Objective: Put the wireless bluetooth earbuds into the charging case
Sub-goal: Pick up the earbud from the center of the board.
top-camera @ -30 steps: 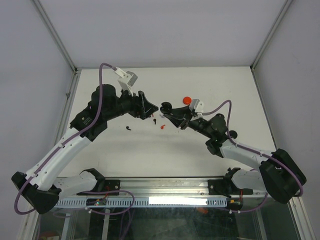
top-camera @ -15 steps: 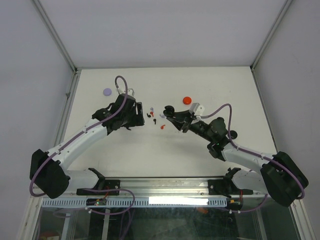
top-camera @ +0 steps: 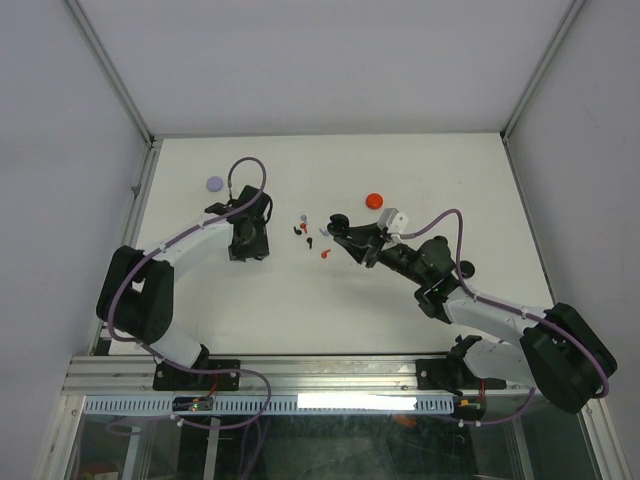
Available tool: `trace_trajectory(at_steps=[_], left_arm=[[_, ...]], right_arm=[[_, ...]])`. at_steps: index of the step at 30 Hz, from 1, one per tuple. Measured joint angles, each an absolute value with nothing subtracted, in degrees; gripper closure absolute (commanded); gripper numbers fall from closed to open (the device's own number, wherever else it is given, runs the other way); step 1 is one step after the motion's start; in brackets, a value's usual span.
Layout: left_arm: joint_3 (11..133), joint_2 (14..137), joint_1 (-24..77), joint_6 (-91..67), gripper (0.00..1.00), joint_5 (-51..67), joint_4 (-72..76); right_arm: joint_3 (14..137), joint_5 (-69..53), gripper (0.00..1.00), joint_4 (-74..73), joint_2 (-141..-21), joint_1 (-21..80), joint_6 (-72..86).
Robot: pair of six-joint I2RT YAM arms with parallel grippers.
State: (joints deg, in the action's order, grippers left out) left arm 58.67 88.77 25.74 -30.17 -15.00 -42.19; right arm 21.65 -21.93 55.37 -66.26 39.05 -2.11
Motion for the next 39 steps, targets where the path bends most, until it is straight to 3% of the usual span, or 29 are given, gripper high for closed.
trace_trajectory(at_steps=[13, 24, 33, 39], left_arm=[[62.67, 97.47, 21.23, -26.28, 0.66, -12.8, -40.88], [63.24, 100.44, 20.51, -24.77, 0.68, -9.56, -39.62], [63.51, 101.23, 20.51, -23.97, 0.77, -8.54, -39.4], [63.55, 101.25, 20.51, -23.53, 0.9, -8.45, -39.4]], right_arm=[[21.63, -22.72, 1.0, 55.37, -66.26, 39.05, -2.46], [21.63, -23.05, 1.0, 55.37, -66.26, 39.05, -2.48], [21.63, -23.42, 1.0, 55.37, -66.26, 39.05, -2.46], [21.63, -23.68, 1.0, 55.37, -66.26, 39.05, -2.46]])
